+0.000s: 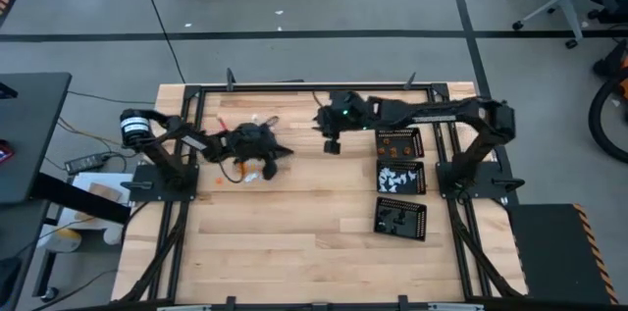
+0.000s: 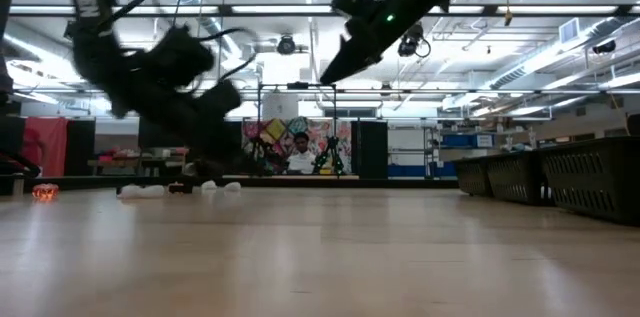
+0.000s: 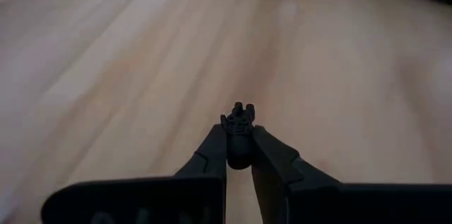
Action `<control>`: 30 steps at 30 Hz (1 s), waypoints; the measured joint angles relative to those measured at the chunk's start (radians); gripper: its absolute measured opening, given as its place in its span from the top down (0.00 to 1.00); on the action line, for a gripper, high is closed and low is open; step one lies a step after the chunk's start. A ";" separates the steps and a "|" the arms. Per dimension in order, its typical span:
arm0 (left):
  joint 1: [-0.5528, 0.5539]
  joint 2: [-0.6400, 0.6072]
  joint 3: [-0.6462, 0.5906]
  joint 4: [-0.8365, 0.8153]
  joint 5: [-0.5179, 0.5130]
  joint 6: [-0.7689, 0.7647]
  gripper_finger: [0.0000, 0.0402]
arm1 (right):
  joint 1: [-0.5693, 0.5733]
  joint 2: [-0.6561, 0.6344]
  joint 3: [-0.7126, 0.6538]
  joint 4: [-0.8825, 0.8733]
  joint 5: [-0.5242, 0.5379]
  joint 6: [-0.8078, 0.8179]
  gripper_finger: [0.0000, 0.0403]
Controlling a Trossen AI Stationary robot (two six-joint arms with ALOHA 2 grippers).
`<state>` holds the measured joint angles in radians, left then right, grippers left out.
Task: Sort Halloween decoration
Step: Put the black skeleton toy into the bottom black bin
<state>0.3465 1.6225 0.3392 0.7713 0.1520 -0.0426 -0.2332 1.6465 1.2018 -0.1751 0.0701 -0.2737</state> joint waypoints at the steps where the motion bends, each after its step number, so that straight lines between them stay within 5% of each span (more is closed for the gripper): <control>1: -0.025 0.017 0.046 -0.028 0.000 0.018 0.92 | -0.007 -0.023 0.000 -0.028 0.008 0.010 0.69; 6: -0.114 0.152 0.282 -0.073 0.021 0.098 0.92 | -0.042 -0.150 0.000 -0.224 0.055 0.075 0.69; 15: -0.212 0.472 0.783 -0.150 0.284 0.108 0.92 | -0.059 -0.378 0.000 -0.475 0.199 0.180 0.69; 30: -0.338 0.728 1.325 -0.410 0.389 0.161 0.92 | -0.063 -0.539 -0.123 -0.437 0.220 0.242 0.69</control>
<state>0.0085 2.3506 1.6638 0.3610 0.5407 0.1187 -0.2962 1.1072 1.0786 -0.6124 0.2901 -0.0318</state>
